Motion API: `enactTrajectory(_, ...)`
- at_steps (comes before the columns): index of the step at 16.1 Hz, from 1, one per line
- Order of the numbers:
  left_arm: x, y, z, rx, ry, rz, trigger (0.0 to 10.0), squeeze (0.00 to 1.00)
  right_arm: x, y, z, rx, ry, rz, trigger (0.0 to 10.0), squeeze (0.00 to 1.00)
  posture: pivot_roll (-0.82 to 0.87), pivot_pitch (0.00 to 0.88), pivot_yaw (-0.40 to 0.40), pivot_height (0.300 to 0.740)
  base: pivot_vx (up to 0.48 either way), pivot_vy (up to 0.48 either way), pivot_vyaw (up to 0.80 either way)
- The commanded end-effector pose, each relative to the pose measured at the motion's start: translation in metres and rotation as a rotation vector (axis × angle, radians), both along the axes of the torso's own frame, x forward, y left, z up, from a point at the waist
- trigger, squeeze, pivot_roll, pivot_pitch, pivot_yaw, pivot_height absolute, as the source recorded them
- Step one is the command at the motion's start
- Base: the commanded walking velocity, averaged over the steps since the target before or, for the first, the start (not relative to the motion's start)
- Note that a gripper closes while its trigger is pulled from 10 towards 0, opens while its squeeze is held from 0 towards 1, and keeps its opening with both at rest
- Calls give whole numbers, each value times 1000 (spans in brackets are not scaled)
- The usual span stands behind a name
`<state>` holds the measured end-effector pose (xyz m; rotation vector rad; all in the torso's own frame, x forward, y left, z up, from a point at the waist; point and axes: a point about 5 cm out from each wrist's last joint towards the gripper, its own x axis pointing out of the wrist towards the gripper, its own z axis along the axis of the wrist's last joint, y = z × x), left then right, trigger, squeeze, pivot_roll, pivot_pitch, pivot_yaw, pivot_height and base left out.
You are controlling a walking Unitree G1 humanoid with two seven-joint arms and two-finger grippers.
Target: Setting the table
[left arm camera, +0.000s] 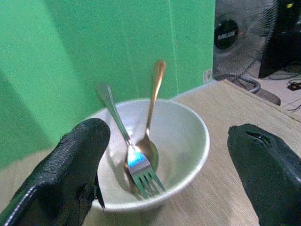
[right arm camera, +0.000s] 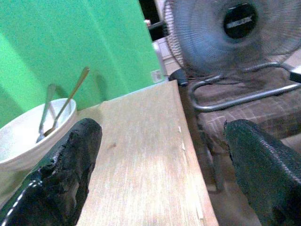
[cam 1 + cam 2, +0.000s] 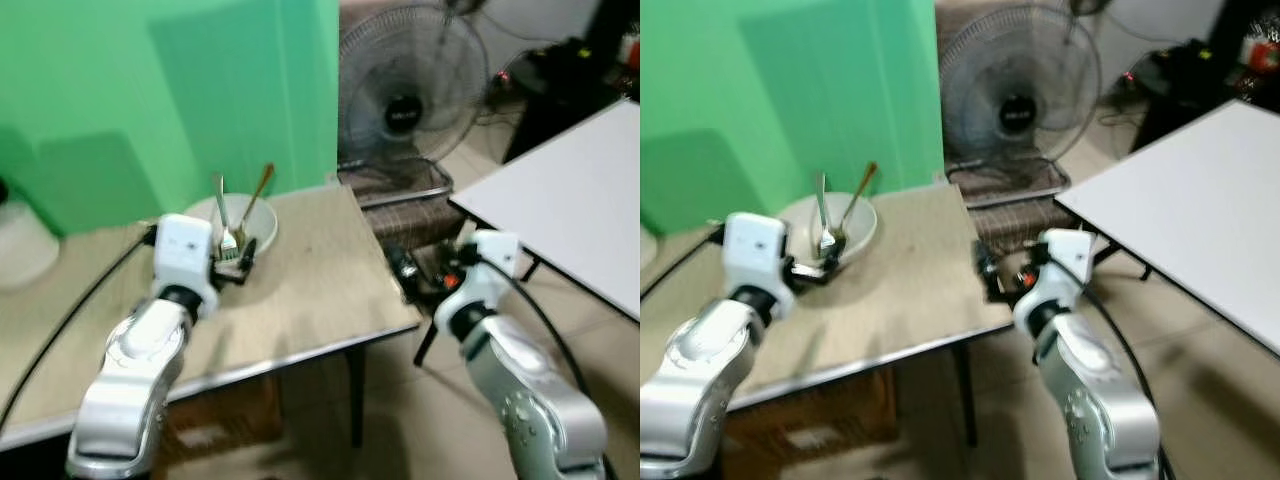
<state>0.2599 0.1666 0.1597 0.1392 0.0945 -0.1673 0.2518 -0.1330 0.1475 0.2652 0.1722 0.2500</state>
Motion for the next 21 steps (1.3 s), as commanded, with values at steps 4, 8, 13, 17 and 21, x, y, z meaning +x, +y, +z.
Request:
enactTrajectory(4, -1, -5, 0, -3, 8, -27, 10000, 0, -1, -9, 0, -9, -2, -48, 10000, 0, -93, 0, 70, 740, 0, 480, -200)
enactTrajectory(8, 4, -7, 4, 62, -17, -42, 10000, 0, -2, -10, 0, -5, -3, -60, 10000, 0, -98, 0, 79, 740, 0, -131, 0)
enactTrajectory(13, 6, -10, 3, -62, 10, -36, 10000, 161, -1, -10, 4, -6, -12, -67, 10000, 0, -103, 0, 77, 740, 0, -96, 0)
enactTrajectory(17, 5, -11, 6, -89, -8, -43, 10000, 1000, 1, -9, 10, -45, -32, -33, 10000, 0, -103, 0, 65, 740, 0, 0, 0)
enactTrajectory(21, 0, -6, 7, -109, -30, -16, 10000, 1000, 5, -3, 11, -100, -51, 26, 10000, 0, -95, 0, 23, 740, 0, 0, 0)
